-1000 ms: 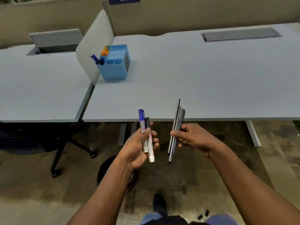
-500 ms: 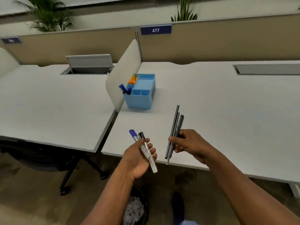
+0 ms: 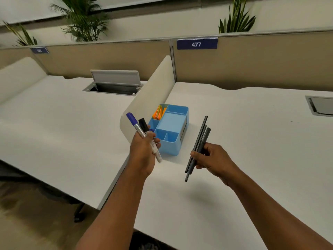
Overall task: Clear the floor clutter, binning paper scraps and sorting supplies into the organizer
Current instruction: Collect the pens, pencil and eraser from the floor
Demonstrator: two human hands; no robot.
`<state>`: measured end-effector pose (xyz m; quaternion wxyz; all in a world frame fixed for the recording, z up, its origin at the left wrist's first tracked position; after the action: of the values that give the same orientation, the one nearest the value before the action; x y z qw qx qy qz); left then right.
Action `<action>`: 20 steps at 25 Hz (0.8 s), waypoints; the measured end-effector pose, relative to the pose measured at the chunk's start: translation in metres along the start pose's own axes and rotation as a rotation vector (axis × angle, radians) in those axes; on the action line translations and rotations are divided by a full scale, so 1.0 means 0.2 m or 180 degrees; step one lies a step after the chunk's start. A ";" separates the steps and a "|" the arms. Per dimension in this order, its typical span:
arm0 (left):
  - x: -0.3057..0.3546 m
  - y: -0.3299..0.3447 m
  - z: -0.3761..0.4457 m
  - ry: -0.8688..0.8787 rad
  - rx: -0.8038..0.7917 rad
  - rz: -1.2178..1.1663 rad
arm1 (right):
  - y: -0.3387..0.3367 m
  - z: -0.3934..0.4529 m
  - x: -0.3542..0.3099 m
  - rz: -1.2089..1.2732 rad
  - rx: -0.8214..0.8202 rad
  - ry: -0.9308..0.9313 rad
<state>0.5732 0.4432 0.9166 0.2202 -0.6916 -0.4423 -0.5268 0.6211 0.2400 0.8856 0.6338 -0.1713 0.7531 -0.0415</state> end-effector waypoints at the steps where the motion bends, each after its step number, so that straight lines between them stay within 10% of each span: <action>1: 0.04 0.06 0.06 0.0065 0.0153 -0.0012 | 0.01 0.05 -0.02 -0.0007 -0.0029 0.0005; 9: 0.16 0.34 0.48 0.1441 0.0147 0.0947 | 0.05 0.29 -0.12 0.0020 -0.0166 -0.0196; 20: 0.05 0.35 0.58 0.1071 0.0856 0.1747 | 0.08 0.38 -0.18 -0.0076 0.0171 -0.0565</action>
<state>0.6941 0.5008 0.8957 0.5126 -0.6530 -0.2628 -0.4917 0.6962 0.2787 0.9008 0.7019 -0.1661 0.6906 -0.0538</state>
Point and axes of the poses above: each hand's wrist, its own z-axis towards the middle knuckle, its own y-axis out of the palm, x = y × z, the point moved 1 cm from there along z, towards the middle knuckle, and after that the axes turned 15 degrees about x, right-handed, at the moved point
